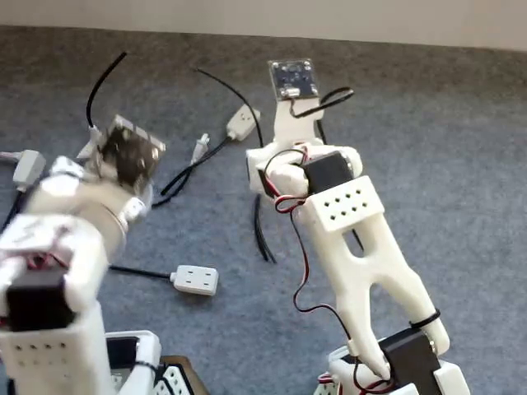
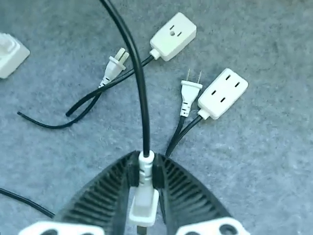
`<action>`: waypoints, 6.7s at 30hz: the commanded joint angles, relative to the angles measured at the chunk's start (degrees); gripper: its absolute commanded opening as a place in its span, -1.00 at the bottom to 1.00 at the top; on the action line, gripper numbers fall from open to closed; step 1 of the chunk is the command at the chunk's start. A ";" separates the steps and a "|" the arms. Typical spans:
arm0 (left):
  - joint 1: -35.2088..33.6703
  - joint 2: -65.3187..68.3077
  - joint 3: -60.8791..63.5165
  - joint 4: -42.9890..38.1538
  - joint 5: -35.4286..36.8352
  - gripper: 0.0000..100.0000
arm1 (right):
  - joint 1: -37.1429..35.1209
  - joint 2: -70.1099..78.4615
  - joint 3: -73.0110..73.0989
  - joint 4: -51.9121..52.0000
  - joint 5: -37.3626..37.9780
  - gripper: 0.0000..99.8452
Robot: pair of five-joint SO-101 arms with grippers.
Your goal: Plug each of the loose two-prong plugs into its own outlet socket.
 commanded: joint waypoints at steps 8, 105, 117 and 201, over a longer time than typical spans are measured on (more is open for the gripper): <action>10.68 -30.29 32.40 -13.80 14.68 -0.31 | -6.20 -1.10 4.00 -11.21 -5.19 -0.99; -48.75 122.59 -122.51 11.78 14.95 -0.32 | -25.98 20.26 -16.31 24.40 -13.71 -0.98; -48.75 124.09 -126.20 12.04 14.95 -0.32 | -26.24 20.26 -11.65 24.92 -18.73 -0.98; -48.57 124.09 -126.29 11.52 14.86 -0.32 | -24.13 19.74 -11.12 25.54 -22.68 -0.99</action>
